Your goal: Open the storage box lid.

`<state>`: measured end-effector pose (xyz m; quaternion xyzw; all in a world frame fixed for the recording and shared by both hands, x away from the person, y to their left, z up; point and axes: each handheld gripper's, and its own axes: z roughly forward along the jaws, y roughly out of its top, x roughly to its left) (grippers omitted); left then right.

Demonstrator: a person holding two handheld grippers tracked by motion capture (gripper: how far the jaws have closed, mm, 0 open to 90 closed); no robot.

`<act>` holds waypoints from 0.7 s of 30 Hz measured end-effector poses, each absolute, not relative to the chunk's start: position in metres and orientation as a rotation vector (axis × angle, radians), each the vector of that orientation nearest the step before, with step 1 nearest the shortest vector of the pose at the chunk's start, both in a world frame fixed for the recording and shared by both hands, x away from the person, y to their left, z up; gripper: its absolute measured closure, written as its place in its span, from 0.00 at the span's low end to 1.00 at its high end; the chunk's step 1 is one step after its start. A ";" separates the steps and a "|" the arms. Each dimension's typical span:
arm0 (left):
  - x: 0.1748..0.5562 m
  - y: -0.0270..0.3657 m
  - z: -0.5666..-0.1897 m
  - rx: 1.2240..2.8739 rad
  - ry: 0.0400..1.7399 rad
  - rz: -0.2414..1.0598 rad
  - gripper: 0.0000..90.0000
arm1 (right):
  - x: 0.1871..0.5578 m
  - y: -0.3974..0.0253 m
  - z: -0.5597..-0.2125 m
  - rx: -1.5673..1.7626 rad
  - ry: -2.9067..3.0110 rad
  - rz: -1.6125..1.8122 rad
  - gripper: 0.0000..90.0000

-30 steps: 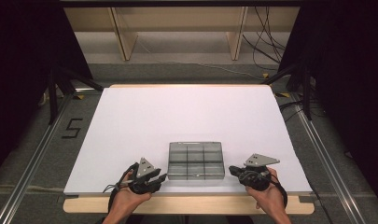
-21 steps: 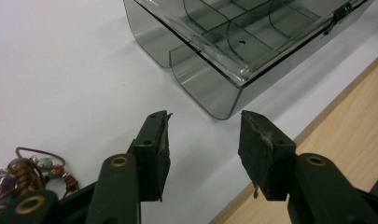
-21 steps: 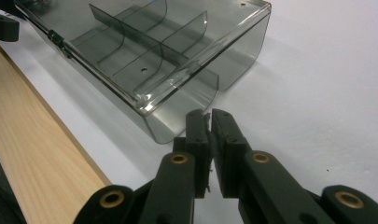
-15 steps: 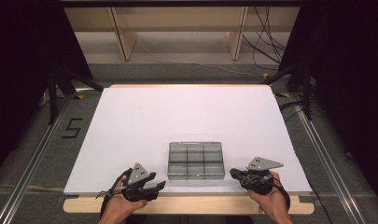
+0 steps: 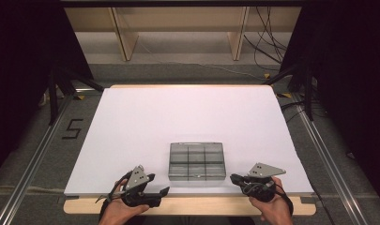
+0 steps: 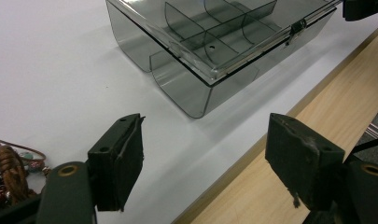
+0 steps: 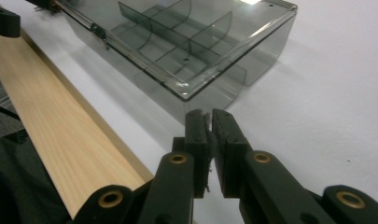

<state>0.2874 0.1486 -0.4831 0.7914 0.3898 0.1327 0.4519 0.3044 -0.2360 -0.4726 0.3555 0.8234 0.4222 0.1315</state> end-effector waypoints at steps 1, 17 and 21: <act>0.287 0.149 -0.483 1.955 0.967 0.324 0.30 | 0.302 -0.233 -0.472 1.014 2.400 1.223 0.98; 0.285 0.146 -0.486 1.983 0.940 0.320 0.30 | 0.303 -0.228 -0.473 0.984 2.392 1.218 1.00; 0.286 0.147 -0.486 2.008 0.932 0.327 0.30 | 0.306 -0.225 -0.474 0.991 2.400 1.216 1.00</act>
